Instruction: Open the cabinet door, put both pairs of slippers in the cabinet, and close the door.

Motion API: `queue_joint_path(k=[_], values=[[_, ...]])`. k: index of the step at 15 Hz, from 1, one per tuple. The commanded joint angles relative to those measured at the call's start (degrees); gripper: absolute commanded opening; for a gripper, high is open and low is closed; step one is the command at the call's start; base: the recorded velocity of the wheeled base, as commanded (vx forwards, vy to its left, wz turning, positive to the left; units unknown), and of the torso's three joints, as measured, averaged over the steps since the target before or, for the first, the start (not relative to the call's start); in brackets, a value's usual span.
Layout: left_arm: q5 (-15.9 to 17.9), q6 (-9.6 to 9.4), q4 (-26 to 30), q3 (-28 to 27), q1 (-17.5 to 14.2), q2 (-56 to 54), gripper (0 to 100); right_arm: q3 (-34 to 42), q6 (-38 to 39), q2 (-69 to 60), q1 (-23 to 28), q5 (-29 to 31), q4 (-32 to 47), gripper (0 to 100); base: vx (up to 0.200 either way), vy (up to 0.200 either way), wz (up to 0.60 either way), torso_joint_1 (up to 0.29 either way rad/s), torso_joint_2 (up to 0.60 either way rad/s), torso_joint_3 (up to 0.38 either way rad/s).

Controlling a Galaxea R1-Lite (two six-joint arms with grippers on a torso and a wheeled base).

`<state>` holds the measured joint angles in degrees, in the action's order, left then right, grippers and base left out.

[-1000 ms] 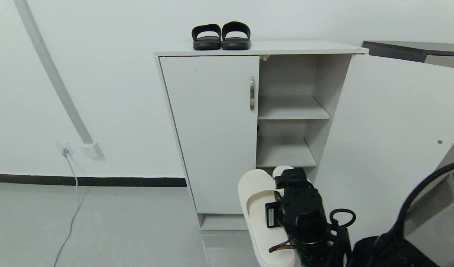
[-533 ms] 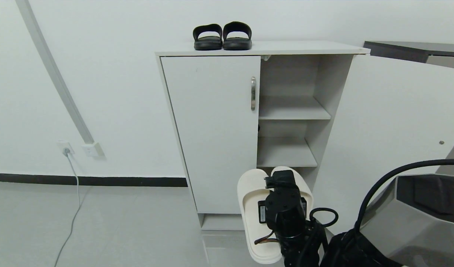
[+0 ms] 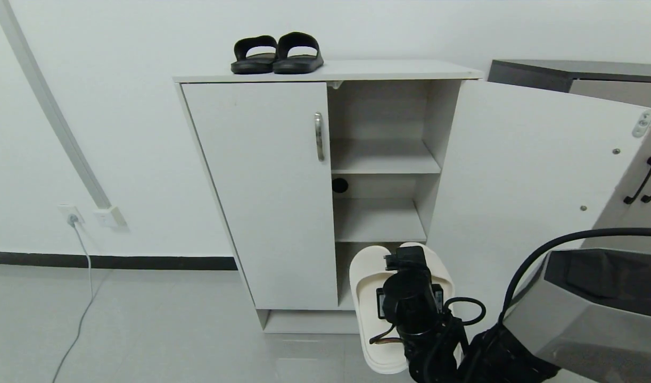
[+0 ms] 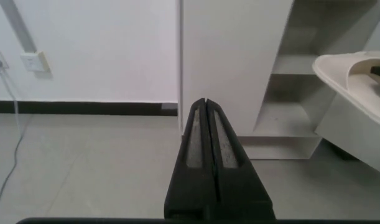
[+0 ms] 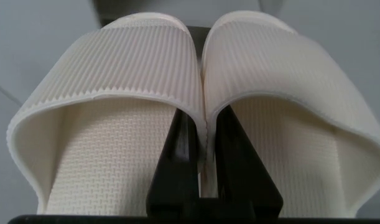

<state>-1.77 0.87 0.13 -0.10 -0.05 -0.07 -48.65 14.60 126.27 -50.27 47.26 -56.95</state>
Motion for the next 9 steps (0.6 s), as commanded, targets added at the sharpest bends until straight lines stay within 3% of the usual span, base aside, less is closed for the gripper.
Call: queue_joint_path(k=[1,9], values=[[0.01,0.01,-0.05,0.01,0.05,0.07,0,-2.06,-0.01,3.02,0.88,-0.15,-0.09,0,0.000,0.000,0.00,0.000,0.00,0.000],[-0.08,0.10,-0.05,0.01,-0.04,0.07,0,-6.54,-1.42,7.24,3.08,-0.24,-0.35,0,0.000,0.000,0.00,0.000,0.00,0.000]])
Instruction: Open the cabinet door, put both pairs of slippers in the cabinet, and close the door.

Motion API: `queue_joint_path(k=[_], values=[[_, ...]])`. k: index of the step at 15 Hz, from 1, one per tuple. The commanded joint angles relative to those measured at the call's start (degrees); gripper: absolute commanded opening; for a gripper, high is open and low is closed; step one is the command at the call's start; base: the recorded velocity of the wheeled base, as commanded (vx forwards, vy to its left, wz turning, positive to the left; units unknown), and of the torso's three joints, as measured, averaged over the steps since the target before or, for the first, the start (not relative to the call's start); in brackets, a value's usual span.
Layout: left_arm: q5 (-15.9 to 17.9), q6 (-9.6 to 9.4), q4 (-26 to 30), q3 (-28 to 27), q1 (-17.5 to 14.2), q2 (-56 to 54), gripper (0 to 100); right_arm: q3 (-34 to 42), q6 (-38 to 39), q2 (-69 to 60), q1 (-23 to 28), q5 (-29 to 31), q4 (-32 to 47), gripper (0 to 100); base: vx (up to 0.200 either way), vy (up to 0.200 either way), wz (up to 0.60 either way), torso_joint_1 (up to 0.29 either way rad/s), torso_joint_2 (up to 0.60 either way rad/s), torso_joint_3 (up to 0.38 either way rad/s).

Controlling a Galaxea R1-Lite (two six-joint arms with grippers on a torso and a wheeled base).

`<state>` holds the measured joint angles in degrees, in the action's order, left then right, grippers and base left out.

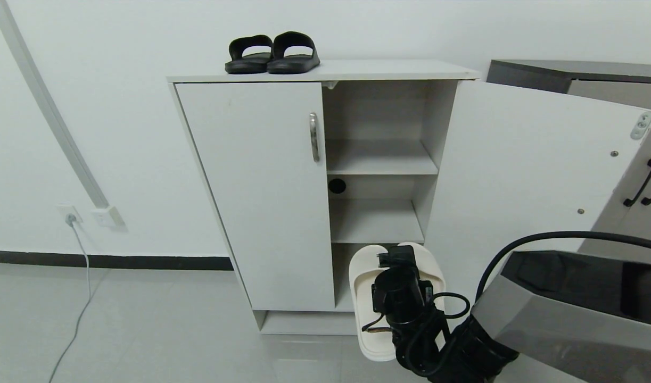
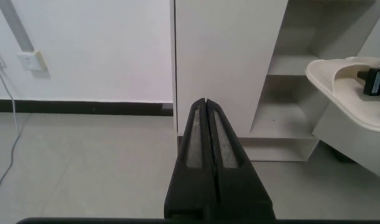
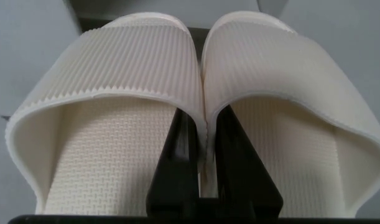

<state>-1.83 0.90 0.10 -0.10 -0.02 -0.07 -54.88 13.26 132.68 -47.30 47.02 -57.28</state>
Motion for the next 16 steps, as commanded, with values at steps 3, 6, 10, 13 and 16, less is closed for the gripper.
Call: queue_joint_path(k=[3,6,10,13,16], values=[[-0.02,-0.02,-0.01,0.01,-0.06,0.07,0,-0.23,-0.96,2.32,0.45,0.00,-2.31,0,0.000,0.000,0.00,0.000,0.00,0.000],[0.07,-0.02,-0.01,0.01,-0.06,0.07,0,-0.23,-1.05,2.41,0.45,0.00,-2.92,0,0.000,0.000,0.00,0.000,0.00,0.000],[0.07,-0.11,-0.01,0.01,-0.06,0.07,0,-0.58,-1.05,2.76,0.45,0.00,-2.92,0,0.000,0.000,0.00,-0.001,0.00,-0.016],[0.07,-0.20,-0.01,0.01,-0.06,0.07,0,-0.66,-1.05,2.84,0.45,0.00,-2.92,0,0.000,0.000,0.00,0.004,0.01,-0.154],[0.07,-0.20,-0.01,0.01,-0.06,0.07,0,-0.58,-1.05,2.84,0.45,0.00,-2.92,0,0.000,0.000,0.00,0.001,0.00,-0.185]])
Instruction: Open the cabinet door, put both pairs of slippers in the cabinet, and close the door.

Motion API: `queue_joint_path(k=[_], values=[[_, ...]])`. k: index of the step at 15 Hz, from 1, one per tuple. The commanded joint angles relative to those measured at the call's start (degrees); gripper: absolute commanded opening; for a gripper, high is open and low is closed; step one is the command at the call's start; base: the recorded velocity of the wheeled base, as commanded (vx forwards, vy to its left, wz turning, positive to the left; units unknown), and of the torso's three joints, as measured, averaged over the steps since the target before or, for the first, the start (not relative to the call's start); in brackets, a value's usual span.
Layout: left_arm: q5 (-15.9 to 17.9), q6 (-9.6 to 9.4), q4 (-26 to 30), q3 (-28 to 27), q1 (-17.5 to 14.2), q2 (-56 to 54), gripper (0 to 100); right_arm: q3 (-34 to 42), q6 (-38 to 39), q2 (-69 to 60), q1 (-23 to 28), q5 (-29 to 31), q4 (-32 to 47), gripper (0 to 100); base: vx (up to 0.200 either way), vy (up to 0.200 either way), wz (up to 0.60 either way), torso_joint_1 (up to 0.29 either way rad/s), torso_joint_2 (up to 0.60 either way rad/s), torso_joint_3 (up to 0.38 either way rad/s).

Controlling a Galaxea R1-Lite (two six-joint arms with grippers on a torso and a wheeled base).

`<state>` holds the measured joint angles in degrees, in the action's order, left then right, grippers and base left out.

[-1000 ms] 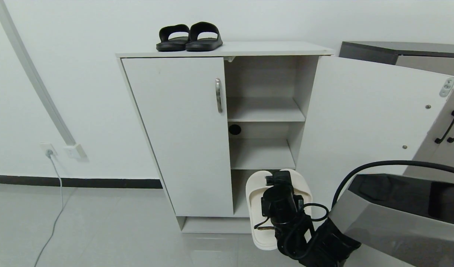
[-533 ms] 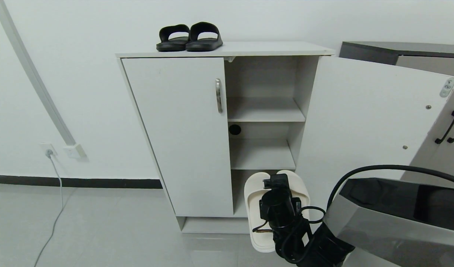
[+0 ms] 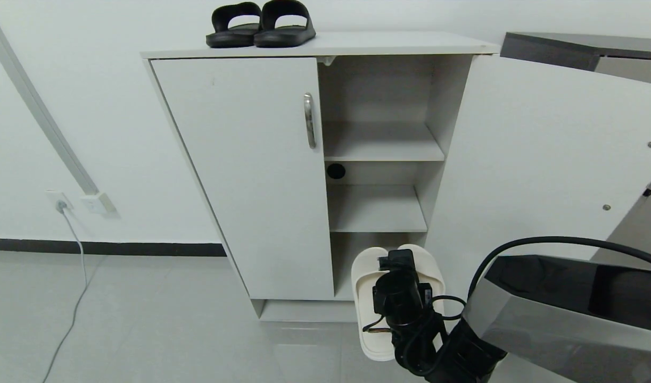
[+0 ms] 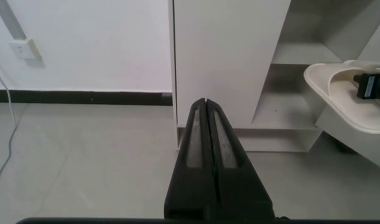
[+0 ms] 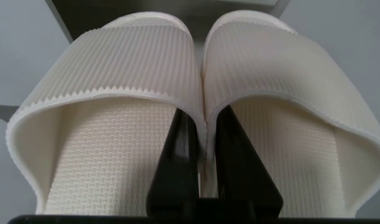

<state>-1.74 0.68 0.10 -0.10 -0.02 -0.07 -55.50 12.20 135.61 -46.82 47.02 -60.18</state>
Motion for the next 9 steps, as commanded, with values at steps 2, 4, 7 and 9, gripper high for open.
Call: queue_joint_path(k=[2,4,7,9], values=[[-0.01,0.02,-0.01,0.01,0.02,0.07,0,-0.04,0.01,0.01,-0.11,0.00,-0.02,0,0.000,0.000,0.00,0.000,0.00,-0.195],[-0.01,0.02,-0.01,0.01,-0.06,0.07,0,-0.04,-0.07,0.45,-0.11,0.09,-0.81,0,0.000,0.000,0.00,0.002,0.00,-0.195],[-0.10,0.02,-0.01,0.01,-0.06,0.07,0,0.22,-4.03,2.20,0.07,0.00,-8.72,0,0.000,0.000,0.00,0.007,0.01,-0.136],[-0.10,0.11,-0.01,0.01,-0.06,0.07,0,0.57,-9.74,4.14,0.33,0.00,-18.57,0,0.000,0.000,0.00,0.000,0.00,0.000]])
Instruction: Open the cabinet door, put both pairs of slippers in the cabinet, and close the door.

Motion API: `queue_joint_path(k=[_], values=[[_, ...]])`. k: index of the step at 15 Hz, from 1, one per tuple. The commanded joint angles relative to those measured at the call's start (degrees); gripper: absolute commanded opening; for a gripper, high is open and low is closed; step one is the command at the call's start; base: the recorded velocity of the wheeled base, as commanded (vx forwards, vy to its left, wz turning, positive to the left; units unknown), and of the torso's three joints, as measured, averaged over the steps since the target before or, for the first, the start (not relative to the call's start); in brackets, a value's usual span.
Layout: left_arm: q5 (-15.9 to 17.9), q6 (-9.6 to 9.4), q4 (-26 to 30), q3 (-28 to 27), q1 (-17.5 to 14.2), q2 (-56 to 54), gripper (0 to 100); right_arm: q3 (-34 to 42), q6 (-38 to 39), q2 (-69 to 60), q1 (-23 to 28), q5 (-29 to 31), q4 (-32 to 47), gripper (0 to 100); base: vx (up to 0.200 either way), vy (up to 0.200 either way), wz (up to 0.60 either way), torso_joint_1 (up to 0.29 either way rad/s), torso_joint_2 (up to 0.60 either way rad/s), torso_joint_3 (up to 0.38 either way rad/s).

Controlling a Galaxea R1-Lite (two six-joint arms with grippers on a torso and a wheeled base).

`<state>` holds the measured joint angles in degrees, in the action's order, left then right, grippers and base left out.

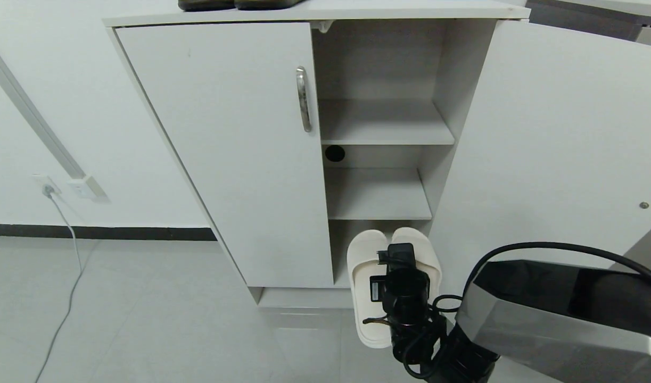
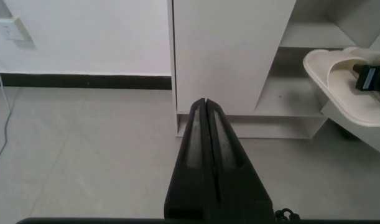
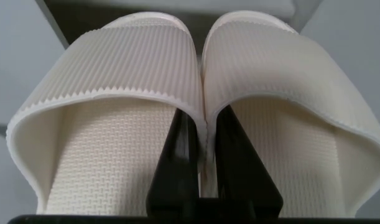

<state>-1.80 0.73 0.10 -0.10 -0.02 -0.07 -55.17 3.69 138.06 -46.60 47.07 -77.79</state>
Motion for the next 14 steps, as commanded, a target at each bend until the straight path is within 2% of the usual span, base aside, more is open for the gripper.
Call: queue_joint_path(k=[1,3,13,14], values=[[-0.04,-0.03,-0.01,0.01,-0.06,0.07,0,0.33,-4.66,2.83,0.20,-0.22,-6.32,0,0.000,0.000,0.00,0.000,0.00,0.000],[-0.04,0.06,-0.01,0.01,-0.06,0.07,0,0.33,-7.21,3.71,0.46,-0.49,-10.01,0,0.000,0.000,0.00,0.000,0.00,0.000],[-0.04,0.06,-0.01,0.01,-0.06,0.07,0,0.07,-7.47,3.27,0.55,-0.66,-10.19,0,0.000,0.000,0.00,0.000,0.00,0.000],[-0.04,0.06,-0.01,0.01,-0.06,0.07,0,0.07,-7.47,3.18,0.55,-0.66,-10.19,0,0.200,0.000,0.00,0.007,0.01,0.007]])
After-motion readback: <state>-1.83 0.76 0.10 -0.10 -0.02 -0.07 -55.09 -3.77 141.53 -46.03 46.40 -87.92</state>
